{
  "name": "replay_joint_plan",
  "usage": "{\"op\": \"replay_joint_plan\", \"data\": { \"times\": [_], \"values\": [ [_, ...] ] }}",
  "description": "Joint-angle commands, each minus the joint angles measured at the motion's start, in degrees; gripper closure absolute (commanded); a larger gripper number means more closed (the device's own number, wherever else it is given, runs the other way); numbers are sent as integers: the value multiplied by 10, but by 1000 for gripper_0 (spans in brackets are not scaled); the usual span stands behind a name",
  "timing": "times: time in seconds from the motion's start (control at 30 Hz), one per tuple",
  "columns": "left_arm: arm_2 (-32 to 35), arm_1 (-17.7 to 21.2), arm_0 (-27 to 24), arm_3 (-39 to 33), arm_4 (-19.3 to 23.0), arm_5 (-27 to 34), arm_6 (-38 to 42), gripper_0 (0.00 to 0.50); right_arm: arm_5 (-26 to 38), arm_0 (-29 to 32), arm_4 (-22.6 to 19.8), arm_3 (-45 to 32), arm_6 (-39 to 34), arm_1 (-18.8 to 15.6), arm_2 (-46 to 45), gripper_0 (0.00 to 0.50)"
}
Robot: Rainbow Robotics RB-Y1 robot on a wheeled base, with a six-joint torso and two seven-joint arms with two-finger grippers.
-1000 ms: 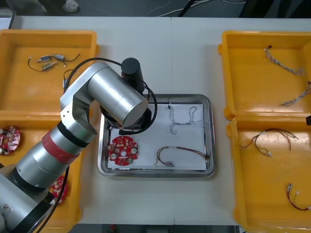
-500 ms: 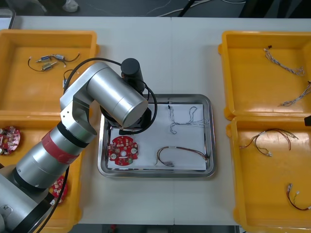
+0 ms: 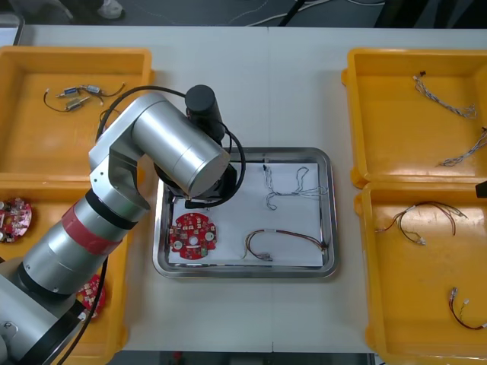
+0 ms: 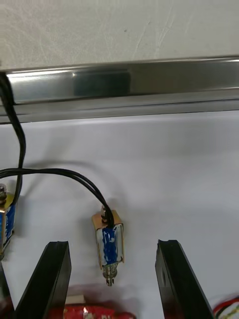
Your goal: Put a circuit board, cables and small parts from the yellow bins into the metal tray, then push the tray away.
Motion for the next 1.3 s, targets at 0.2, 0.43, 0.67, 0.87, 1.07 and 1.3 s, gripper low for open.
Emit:
{"op": "replay_joint_plan", "data": {
  "times": [0.2,0.43,0.67,0.87,1.07,1.3],
  "values": [
    [47,43,-7,-84,61,75,-38,0,2,6,-6,-4,-1,2,-9,0],
    [70,67,-24,-110,108,107,-33,0,2,6,-10,-4,-2,2,-9,0],
    [119,93,-57,-123,163,135,-36,0,2,5,-14,-4,-2,2,-9,0],
    [169,128,-81,-126,224,135,-37,0,2,2,-21,-11,-1,2,-6,0],
    [193,178,-90,-127,263,135,-42,0,2,-19,-28,-25,6,-1,31,0],
    [200,241,-89,-128,280,135,-56,0,2,-63,-45,-36,15,-3,107,0]
  ]
}}
